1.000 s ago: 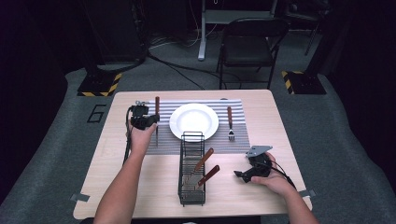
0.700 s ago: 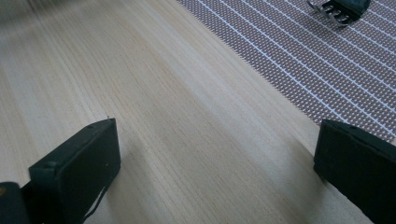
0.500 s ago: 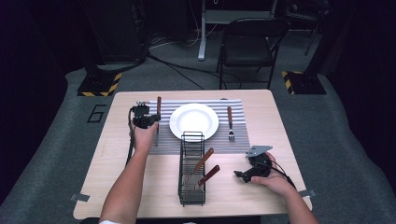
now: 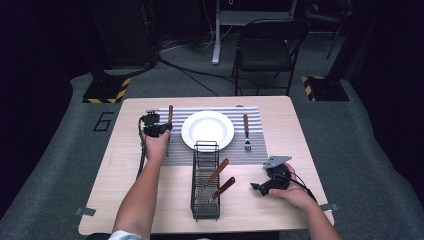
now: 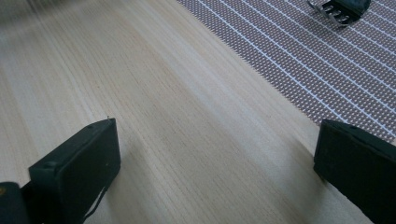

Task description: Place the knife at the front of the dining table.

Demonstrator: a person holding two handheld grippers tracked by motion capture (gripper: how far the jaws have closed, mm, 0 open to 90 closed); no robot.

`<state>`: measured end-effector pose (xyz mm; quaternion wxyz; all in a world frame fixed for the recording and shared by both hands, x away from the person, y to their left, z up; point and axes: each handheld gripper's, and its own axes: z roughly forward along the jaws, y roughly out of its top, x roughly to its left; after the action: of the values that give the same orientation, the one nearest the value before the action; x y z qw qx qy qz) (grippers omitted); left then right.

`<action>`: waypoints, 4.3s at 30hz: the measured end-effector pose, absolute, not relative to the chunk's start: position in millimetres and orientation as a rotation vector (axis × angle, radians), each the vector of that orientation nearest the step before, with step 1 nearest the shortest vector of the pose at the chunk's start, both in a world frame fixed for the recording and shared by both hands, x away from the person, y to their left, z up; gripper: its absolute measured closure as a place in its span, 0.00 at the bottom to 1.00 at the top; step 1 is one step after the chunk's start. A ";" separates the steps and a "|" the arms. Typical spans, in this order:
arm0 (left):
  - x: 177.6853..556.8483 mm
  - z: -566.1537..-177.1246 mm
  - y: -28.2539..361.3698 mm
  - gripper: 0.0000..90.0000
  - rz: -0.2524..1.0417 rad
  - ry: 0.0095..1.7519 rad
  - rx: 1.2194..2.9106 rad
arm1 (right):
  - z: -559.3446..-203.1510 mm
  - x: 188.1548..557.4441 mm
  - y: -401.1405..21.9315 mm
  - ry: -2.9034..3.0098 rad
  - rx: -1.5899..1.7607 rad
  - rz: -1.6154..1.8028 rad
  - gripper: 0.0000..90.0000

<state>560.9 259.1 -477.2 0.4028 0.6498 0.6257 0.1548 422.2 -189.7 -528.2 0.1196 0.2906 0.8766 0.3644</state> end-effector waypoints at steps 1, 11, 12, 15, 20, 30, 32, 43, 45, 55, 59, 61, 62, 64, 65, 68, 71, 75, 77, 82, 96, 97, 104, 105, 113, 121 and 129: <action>561.6 -478.4 258.2 0.89 0.390 1.584 1.634 | -528.2 422.3 -189.7 2.562 0.849 1.065 0.00; 567.0 -486.9 261.3 0.89 0.357 1.616 1.608 | -528.2 422.4 -189.6 2.562 0.849 1.065 0.00; 567.7 -488.0 261.0 0.89 0.354 1.626 1.598 | -528.2 422.4 -189.7 2.562 0.849 1.065 0.00; 569.9 -492.2 261.2 0.89 0.334 1.637 1.589 | -528.2 422.4 -189.7 2.562 0.850 1.066 0.00; 572.5 -497.8 259.0 0.89 0.335 1.644 1.589 | -528.2 422.4 -189.6 2.562 0.848 1.065 0.00; 576.6 -507.6 260.2 0.89 0.316 1.676 1.563 | -528.2 422.4 -189.7 2.562 0.849 1.065 0.00; 577.1 -509.1 260.5 0.89 0.308 1.689 1.552 | -528.2 422.4 -189.7 2.562 0.849 1.065 0.00; 578.9 -514.0 262.0 0.90 0.313 1.725 1.540 | -528.2 422.4 -189.7 2.562 0.849 1.065 0.00; 579.3 -515.0 262.6 0.90 0.310 1.726 1.540 | -528.2 422.4 -189.7 2.562 0.849 1.065 0.00; 579.6 -517.0 262.6 0.89 0.299 1.738 1.527 | -528.2 422.4 -189.7 2.564 0.848 1.064 0.00; 579.1 -517.8 262.1 0.89 0.305 1.735 1.529 | -528.1 422.3 -189.7 2.564 0.848 1.063 0.00; 578.9 -517.7 262.8 0.89 0.306 1.727 1.534 | -528.1 422.3 -189.7 2.564 0.848 1.063 0.00; 578.6 -517.3 263.2 0.88 0.306 1.728 1.527 | -528.1 422.3 -189.7 2.564 0.847 1.063 0.00; 578.1 -516.4 264.3 0.88 0.303 1.729 1.516 | -528.2 422.3 -189.7 2.564 0.848 1.063 0.00; 578.0 -516.1 265.1 0.87 0.308 1.728 1.520 | -528.1 422.3 -189.7 2.564 0.848 1.063 0.00; 577.1 -514.8 267.6 0.86 0.303 1.733 1.516 | -528.2 422.3 -189.7 2.564 0.848 1.063 0.00; 575.8 -514.3 268.7 0.85 0.299 1.735 1.504 | -528.2 422.3 -189.7 2.564 0.847 1.063 0.00; 575.4 -512.6 270.0 0.85 0.312 1.735 1.511 | -528.2 422.3 -189.7 2.564 0.847 1.062 0.00; 575.2 -512.3 270.9 0.85 0.319 1.740 1.523 | -528.1 422.3 -189.7 2.564 0.847 1.062 0.00; 574.6 -513.4 275.3 0.84 0.320 1.735 1.533 | -528.1 422.3 -189.7 2.564 0.848 1.063 0.00; 564.7 -490.5 280.3 0.77 0.325 1.665 1.571 | -528.1 422.3 -189.8 2.561 0.850 1.064 0.00; 563.9 -488.7 279.5 0.75 0.312 1.652 1.575 | -528.1 422.5 -189.9 2.564 0.848 1.066 0.00; 558.2 -481.0 278.3 0.66 0.297 1.580 1.591 | -528.1 422.8 -190.4 2.570 0.836 1.063 0.00; 557.2 -480.0 277.4 0.65 0.294 1.576 1.589 | -528.2 422.8 -190.3 2.568 0.832 1.062 0.00; 542.6 -461.3 270.1 0.52 0.312 1.460 1.656 | -528.2 422.8 -190.3 2.569 0.833 1.062 0.00; 513.5 -425.3 274.0 0.50 0.362 1.330 1.690 | -528.2 423.3 -190.3 2.567 0.829 1.061 0.00; 480.3 -391.9 278.5 0.49 0.470 1.186 1.751 | -528.2 423.4 -190.1 2.565 0.831 1.060 0.00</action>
<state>480.3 278.5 -391.9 0.4685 0.7140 0.4837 0.1915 423.4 -190.1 -528.2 0.1217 0.2848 0.8788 0.3631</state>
